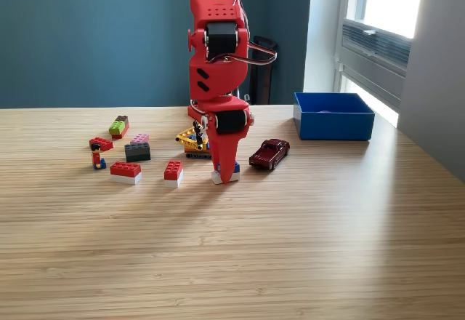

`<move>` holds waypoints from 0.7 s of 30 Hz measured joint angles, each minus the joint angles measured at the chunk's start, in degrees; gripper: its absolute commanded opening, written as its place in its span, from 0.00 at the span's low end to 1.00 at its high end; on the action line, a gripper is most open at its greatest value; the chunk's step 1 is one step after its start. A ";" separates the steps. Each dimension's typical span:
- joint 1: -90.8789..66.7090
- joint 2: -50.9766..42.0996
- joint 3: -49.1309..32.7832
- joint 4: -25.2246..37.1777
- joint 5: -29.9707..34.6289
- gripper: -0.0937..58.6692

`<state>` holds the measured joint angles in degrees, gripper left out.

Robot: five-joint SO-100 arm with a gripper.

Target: Grasp a lego block and put it in the bin.

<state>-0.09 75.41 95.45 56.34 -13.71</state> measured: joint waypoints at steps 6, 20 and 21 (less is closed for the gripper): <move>-0.18 -0.35 -1.76 5.89 1.49 0.00; -4.22 13.54 -8.00 17.75 5.98 0.00; -5.10 15.12 -8.00 18.37 6.24 0.00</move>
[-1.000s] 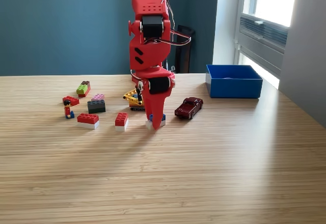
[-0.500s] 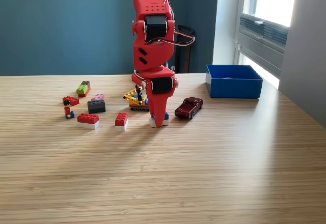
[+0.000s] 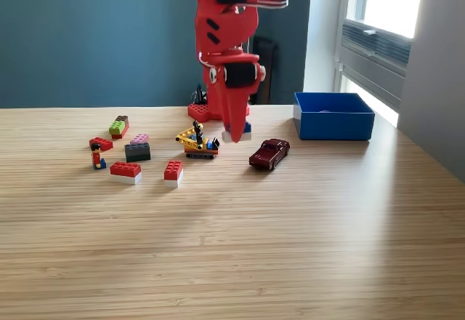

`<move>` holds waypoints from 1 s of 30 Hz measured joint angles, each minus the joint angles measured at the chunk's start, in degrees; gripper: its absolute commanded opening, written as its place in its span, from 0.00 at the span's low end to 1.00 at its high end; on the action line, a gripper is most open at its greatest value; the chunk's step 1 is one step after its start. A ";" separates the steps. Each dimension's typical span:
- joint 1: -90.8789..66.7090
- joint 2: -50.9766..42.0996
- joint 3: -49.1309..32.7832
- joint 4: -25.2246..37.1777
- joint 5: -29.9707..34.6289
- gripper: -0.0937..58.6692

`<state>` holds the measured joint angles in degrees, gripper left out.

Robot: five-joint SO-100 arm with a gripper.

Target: Grasp a lego block and put it in the bin.

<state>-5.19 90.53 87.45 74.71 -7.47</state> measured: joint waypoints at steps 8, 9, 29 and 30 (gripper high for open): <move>-10.63 8.09 4.66 2.81 3.34 0.00; -12.74 8.53 5.45 2.99 4.04 0.00; -52.56 9.05 6.06 11.87 12.04 0.00; -54.14 9.05 6.06 12.04 12.04 0.00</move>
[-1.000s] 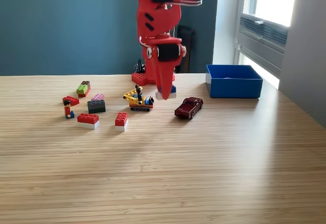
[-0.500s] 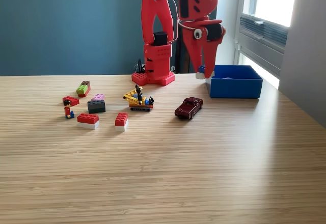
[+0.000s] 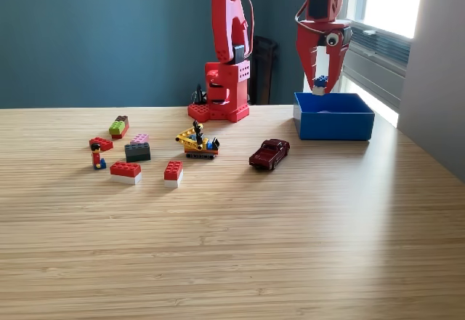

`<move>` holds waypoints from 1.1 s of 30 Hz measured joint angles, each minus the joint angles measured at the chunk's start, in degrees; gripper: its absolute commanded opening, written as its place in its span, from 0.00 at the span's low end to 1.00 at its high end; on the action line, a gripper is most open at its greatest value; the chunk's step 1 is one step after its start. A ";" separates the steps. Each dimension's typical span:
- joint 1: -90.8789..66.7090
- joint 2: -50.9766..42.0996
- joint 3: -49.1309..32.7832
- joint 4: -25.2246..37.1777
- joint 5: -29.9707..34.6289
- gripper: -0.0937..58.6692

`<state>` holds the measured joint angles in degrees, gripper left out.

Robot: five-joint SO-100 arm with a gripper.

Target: Grasp a lego block and put it in the bin.

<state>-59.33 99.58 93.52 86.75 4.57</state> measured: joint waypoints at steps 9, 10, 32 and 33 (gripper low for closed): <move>-7.56 0.00 0.00 0.18 -1.85 0.00; -7.56 0.00 0.00 0.18 -2.20 0.00; -8.96 0.00 0.09 0.18 -5.54 0.20; -8.96 0.00 0.09 0.18 -5.54 0.16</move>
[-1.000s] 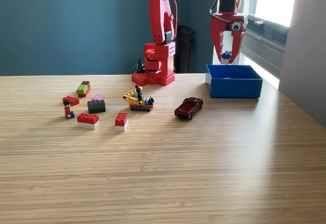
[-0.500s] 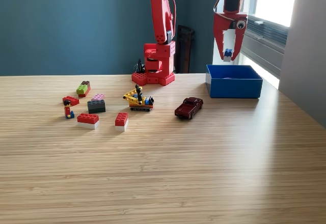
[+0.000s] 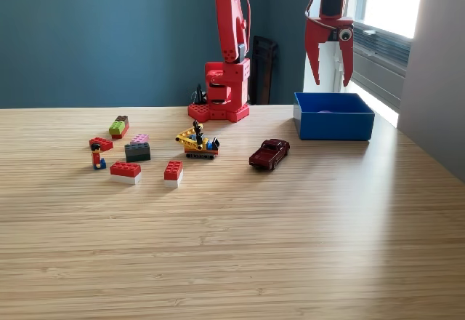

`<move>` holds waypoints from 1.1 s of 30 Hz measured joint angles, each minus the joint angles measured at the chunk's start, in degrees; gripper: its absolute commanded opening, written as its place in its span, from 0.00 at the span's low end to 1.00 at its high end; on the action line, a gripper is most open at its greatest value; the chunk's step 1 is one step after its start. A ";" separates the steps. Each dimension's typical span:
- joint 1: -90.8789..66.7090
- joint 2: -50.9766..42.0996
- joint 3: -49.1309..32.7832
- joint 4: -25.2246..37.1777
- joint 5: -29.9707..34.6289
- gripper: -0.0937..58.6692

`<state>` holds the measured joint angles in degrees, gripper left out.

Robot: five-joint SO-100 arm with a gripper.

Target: Grasp a lego block and put it in the bin.

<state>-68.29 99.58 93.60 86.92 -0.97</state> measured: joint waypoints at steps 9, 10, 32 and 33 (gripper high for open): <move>10.02 0.18 0.00 0.00 2.37 0.00; 12.22 0.18 0.00 0.00 2.64 0.00; 59.50 0.18 1.93 -9.67 -7.29 0.00; 60.03 0.18 2.02 -10.20 -7.65 0.00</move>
<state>-8.26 99.76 95.62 76.73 -8.61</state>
